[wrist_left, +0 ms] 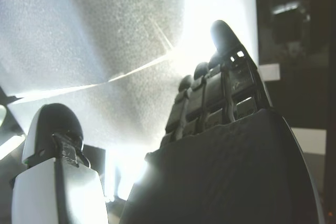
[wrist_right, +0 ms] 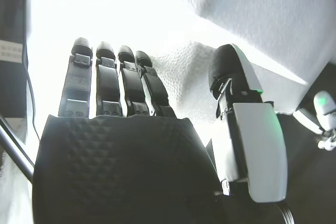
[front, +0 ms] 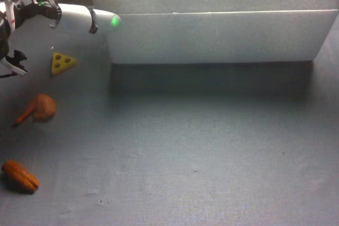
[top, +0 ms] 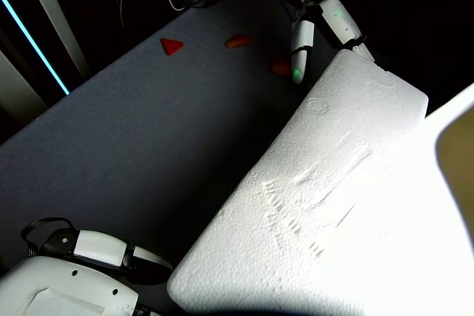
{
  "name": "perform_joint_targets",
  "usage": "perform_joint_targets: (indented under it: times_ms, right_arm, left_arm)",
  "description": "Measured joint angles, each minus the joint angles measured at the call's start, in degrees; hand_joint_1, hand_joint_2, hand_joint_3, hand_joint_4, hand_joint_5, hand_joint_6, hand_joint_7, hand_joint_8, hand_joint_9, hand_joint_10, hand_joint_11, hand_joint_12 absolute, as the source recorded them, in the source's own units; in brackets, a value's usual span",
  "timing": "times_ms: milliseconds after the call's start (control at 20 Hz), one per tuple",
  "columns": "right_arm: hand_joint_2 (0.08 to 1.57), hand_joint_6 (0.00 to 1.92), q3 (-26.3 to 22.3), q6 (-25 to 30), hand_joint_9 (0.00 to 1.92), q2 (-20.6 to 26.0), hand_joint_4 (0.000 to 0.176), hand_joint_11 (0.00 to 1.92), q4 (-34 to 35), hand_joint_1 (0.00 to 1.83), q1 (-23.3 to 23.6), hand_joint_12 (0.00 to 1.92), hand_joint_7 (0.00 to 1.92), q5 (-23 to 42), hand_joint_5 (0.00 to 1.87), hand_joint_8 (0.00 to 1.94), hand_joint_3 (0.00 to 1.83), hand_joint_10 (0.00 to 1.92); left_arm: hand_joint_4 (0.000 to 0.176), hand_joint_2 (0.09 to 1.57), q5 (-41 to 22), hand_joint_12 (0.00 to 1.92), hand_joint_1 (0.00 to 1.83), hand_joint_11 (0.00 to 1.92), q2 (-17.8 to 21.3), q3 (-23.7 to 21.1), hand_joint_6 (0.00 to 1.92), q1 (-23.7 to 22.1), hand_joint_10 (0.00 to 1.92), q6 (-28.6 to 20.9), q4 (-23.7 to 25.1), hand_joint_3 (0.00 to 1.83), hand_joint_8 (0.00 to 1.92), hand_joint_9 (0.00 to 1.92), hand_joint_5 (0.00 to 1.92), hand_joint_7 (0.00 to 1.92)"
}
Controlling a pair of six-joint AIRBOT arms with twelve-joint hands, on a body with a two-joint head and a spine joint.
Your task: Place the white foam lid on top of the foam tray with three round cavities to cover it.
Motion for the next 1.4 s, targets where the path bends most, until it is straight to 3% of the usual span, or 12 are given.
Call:
perform_joint_targets:
  times_ms: [100,200,300,550,750,900,1050,1100,1150,1200,1300,1400]
  right_arm:
    - [1.23,0.0,0.1,-0.4,0.0,-0.1,0.0,0.0,0.5,0.41,0.0,0.0,0.0,0.0,0.0,0.0,0.0,0.0]
    - [1.23,0.0,0.1,-1.7,0.0,-0.2,0.0,0.0,1.6,0.45,0.0,0.0,0.0,0.0,0.0,0.0,0.0,0.0]
    - [1.21,0.0,0.1,-1.8,0.0,-0.2,0.0,0.0,1.8,0.45,0.0,0.0,0.0,0.0,0.0,0.0,0.0,0.0]
    - [1.21,0.0,0.1,-5.2,0.0,-0.2,0.0,0.0,4.5,0.51,0.0,0.0,0.0,0.0,0.0,0.0,0.0,0.0]
    - [1.2,0.0,0.0,-5.3,0.0,0.8,0.0,0.0,5.2,0.49,0.0,0.0,0.0,0.3,0.0,0.0,0.0,0.0]
    - [1.2,0.0,-0.3,-5.4,0.0,1.5,0.0,0.0,5.4,0.49,-0.1,0.0,0.0,0.7,0.0,0.0,0.0,0.0]
    - [1.22,0.0,-0.7,-5.4,0.0,2.0,0.0,0.0,5.6,0.51,-0.1,0.0,0.0,1.0,0.0,0.0,0.0,0.0]
    - [1.22,0.0,-0.9,-5.4,0.0,2.1,0.0,0.0,5.6,0.51,-0.1,0.0,0.0,1.0,0.0,0.0,0.0,0.0]
    - [1.23,0.0,-0.9,-5.4,0.0,2.1,0.0,0.0,5.6,0.57,-0.1,0.0,0.0,1.1,0.0,0.0,0.0,0.0]
    - [1.22,0.0,-1.0,-5.4,0.0,2.1,0.0,0.0,5.6,0.54,-0.1,0.0,0.0,1.1,0.0,0.0,0.0,0.0]
    - [1.22,0.0,-1.0,-5.4,0.0,2.3,0.0,0.0,5.6,0.52,-0.1,0.0,0.0,1.2,0.0,0.0,0.0,0.0]
    - [1.23,0.0,-1.0,-5.4,0.0,2.4,0.0,0.0,5.7,0.48,-0.1,0.0,0.0,1.4,0.0,0.0,0.0,0.0]
  left_arm:
    - [0.065,1.01,0.0,1.16,0.47,0.0,0.0,0.0,0.0,0.1,0.0,0.3,-0.3,0.0,0.0,0.0,0.0,0.0]
    - [0.094,1.01,0.0,1.14,0.47,0.0,0.0,0.0,0.0,0.1,0.0,0.7,-0.5,0.0,0.0,0.0,0.0,0.0]
    - [0.099,1.02,-0.1,1.21,0.46,0.0,0.0,0.0,0.0,0.3,0.0,0.9,-0.7,0.0,0.0,0.0,0.0,0.0]
    - [0.091,1.01,-0.4,1.22,0.44,0.0,0.2,0.0,0.0,0.7,0.0,1.4,-1.4,0.0,0.0,0.0,0.0,0.0]
    - [0.088,1.01,-0.3,1.12,0.44,0.0,0.5,0.0,0.0,1.2,0.0,1.9,-2.0,0.0,0.0,0.0,0.0,0.0]
    - [0.077,1.01,-0.7,1.17,0.47,0.0,0.8,-0.3,0.0,1.6,0.0,1.9,-2.3,0.0,0.0,0.0,0.0,0.0]
    - [0.075,1.01,-0.9,0.84,0.46,0.0,1.6,-0.9,0.0,2.0,0.0,1.8,-2.4,0.0,0.0,0.0,0.0,0.0]
    - [0.08,1.01,-1.0,0.81,0.47,0.0,1.6,-0.9,0.0,2.0,0.0,1.8,-2.5,0.0,0.0,0.0,0.0,0.0]
    - [0.073,1.01,-1.3,0.81,0.47,0.0,1.6,-0.9,0.0,2.0,0.0,1.8,-2.5,0.0,0.0,0.0,0.0,0.0]
    - [0.08,1.01,-1.7,0.74,0.47,0.0,1.6,-0.9,0.0,2.2,0.0,1.8,-2.7,0.0,0.0,0.0,0.0,0.0]
    - [0.064,1.02,-1.8,0.62,0.46,0.0,1.6,-1.0,0.0,2.7,0.0,1.9,-3.1,0.0,0.0,0.0,0.0,0.0]
    - [0.067,1.02,-1.8,0.52,0.47,0.0,1.6,-0.9,0.0,2.7,0.0,1.8,-3.6,0.0,0.0,0.0,0.0,0.0]
